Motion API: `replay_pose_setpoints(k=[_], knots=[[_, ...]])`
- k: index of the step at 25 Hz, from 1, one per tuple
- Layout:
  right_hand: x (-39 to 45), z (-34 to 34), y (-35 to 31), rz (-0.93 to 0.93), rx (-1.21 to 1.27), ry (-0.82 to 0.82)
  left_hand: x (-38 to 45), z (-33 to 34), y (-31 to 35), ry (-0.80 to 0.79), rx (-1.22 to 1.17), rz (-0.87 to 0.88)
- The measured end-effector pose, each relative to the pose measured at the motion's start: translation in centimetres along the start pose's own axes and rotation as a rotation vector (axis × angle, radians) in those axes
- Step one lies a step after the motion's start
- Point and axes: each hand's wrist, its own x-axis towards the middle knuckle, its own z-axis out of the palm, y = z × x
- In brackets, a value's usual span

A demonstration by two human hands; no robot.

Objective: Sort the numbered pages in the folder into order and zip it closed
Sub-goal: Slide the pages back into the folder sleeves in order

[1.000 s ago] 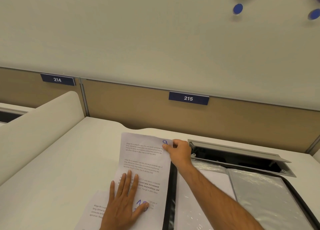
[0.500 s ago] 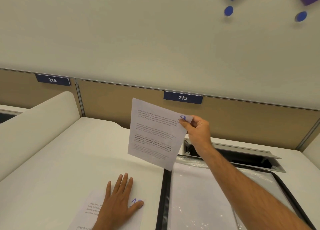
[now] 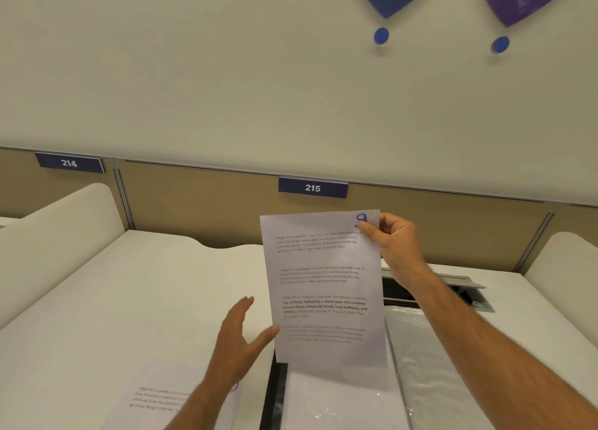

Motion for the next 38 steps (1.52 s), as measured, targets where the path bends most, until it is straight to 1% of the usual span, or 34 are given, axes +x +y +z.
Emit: replay_pose_setpoints(k=[2,3,4,6,8,13,16,19,22,24,26,28,31,35,38], knots=[[-0.3,-1.9,0.7,0.054,0.018,0.017,-0.4,2.1,3.2,-0.103,-0.302,-0.057],[-0.6,-2.9,1.1,0.083,0.026,0.029,-0.8,3.3,4.5,-0.148,-0.414,-0.091],[-0.8,-3.8,1.7,0.109,0.033,0.041,-1.1,4.5,5.8,-0.169,-0.488,-0.118],[-1.4,-5.9,2.8,0.155,0.045,0.062,-1.8,6.9,7.6,-0.140,-0.558,-0.159],[-2.5,-8.1,3.9,0.213,0.044,0.048,-2.2,9.0,8.7,-0.104,-0.601,-0.210],[-5.9,-13.6,7.6,0.417,-0.127,-0.155,-2.3,12.6,10.9,-0.089,-0.619,-0.263],[-6.9,-15.7,9.2,0.493,-0.162,-0.220,-1.9,14.4,11.5,-0.083,-0.605,-0.273],[-6.8,-17.3,10.0,0.509,-0.183,-0.246,-1.3,16.2,11.9,-0.094,-0.587,-0.261],[-6.0,-19.3,10.7,0.499,-0.203,-0.199,-0.3,18.3,12.2,-0.136,-0.543,-0.246],[-5.3,-21.2,11.0,0.487,-0.189,-0.141,0.6,19.9,12.3,-0.162,-0.501,-0.245],[-4.5,-23.5,11.2,0.487,-0.154,-0.081,1.7,21.9,12.1,-0.145,-0.434,-0.237],[-3.6,-25.9,11.2,0.489,-0.124,-0.002,2.8,23.9,11.8,-0.120,-0.284,-0.205],[-2.1,-29.3,11.5,0.492,-0.091,0.142,4.2,26.7,11.4,-0.145,0.071,-0.078],[-0.2,-32.0,12.1,0.455,0.005,0.314,6.2,29.4,11.2,-0.189,0.306,0.080],[1.1,-32.9,13.0,0.424,0.070,0.401,7.5,31.3,11.1,-0.245,0.565,0.226]])
